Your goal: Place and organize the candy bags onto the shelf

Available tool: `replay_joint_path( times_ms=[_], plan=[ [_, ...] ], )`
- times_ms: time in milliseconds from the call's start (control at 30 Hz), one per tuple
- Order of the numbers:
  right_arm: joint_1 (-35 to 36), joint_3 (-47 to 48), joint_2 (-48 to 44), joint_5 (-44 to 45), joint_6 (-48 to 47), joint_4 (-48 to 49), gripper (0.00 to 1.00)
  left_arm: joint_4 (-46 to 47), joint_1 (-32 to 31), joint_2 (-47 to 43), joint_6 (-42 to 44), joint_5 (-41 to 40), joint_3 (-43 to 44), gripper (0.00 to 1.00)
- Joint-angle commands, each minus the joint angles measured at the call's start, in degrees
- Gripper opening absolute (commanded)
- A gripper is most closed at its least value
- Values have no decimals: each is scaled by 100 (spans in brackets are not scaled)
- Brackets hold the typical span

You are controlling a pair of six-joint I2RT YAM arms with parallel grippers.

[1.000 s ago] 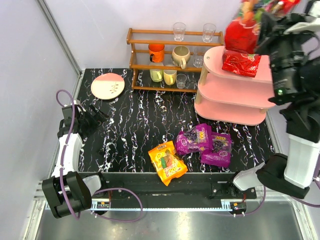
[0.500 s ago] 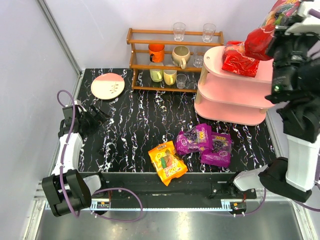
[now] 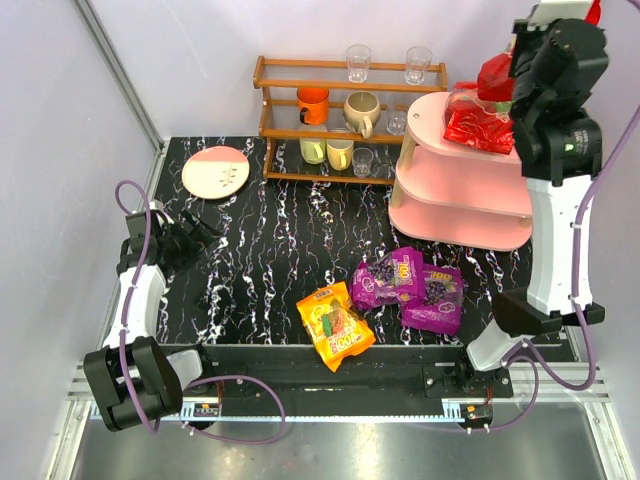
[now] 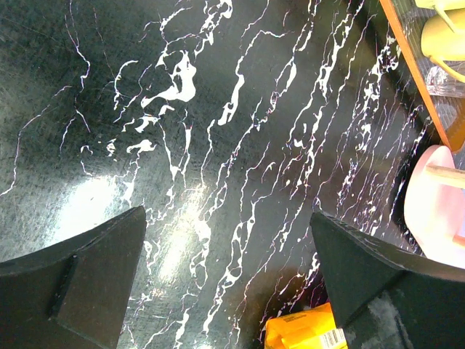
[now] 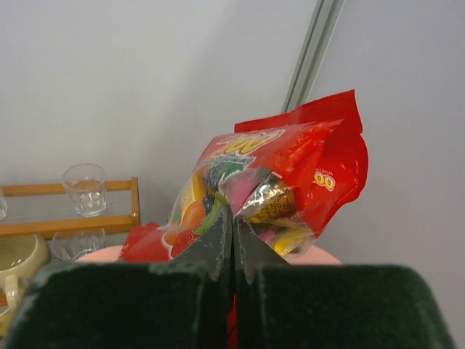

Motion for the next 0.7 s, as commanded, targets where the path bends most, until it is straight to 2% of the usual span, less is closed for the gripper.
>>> replay_joint_path(
  times_ms=[0,67,333,467,533,667],
  plan=[
    [-1175,546,-272,-1833,1466,55,0,246,43,39,-25,136,14,99],
    [-1556,327,-394,-2579,1975,37,0,246,43,57,-7,136,23,99],
    [-3314,-113,-606,-4480,3436,20,0,228,43,83,-7,92,49,99],
    [-4201,-411,-554,-5857,4166,28,0,219,43,92,10,31,76,99],
    [-4396,-517,-466,-6525,4455,28,0,211,52,92,10,4,76,99],
    [-4590,-798,-369,-6810,4571,107,0,210,43,92,10,-49,76,99]
  ],
)
